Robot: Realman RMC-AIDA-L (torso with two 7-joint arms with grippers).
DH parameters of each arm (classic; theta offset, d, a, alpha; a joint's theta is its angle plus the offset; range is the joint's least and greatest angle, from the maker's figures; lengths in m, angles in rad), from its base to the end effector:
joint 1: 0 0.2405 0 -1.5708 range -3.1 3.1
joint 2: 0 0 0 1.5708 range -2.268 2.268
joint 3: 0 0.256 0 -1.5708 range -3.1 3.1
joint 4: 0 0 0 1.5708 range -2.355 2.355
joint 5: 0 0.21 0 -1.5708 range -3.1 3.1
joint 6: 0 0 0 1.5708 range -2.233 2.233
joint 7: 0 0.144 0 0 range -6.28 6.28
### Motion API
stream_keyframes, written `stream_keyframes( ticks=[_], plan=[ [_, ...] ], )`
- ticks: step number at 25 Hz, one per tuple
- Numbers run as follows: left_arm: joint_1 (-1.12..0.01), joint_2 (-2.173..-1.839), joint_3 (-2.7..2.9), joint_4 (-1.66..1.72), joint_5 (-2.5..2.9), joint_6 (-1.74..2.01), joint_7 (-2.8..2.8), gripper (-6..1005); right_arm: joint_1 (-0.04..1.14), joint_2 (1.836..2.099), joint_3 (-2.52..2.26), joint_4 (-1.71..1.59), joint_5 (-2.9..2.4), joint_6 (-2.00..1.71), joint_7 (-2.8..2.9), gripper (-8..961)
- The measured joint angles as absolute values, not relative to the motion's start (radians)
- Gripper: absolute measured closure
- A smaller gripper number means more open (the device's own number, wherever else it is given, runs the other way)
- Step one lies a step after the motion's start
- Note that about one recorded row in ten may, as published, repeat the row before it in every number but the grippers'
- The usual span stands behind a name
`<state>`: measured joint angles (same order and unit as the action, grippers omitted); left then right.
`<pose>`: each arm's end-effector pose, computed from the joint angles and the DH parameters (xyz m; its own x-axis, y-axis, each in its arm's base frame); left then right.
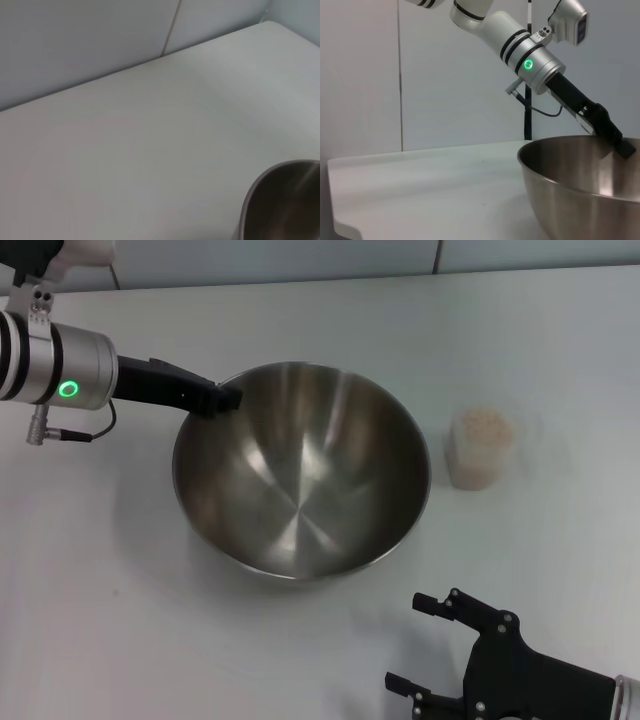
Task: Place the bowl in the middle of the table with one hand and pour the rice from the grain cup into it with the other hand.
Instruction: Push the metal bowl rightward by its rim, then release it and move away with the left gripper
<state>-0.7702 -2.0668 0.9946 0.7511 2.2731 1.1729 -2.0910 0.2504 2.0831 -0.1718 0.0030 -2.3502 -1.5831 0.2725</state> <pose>-0.2065 0.4159 -0.0195 0.7560 0.6178 0.2166 0.6537 -0.6948 -0.2999 0.3151 0.1668 -0.0896 0.7853 -0.0187 -0.6189 -0.2982 -0.8874 -0.3515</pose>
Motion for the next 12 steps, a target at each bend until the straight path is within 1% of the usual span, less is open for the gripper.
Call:
stream_keyframes(
  ticks=[12],
  plan=[
    [-0.758, -2.063, 0.977, 0.801, 2.260, 1.258, -2.037, 809, 0.254, 2.083, -0.172, -0.003, -2.350, -1.581, 0.272, 131]
  ],
)
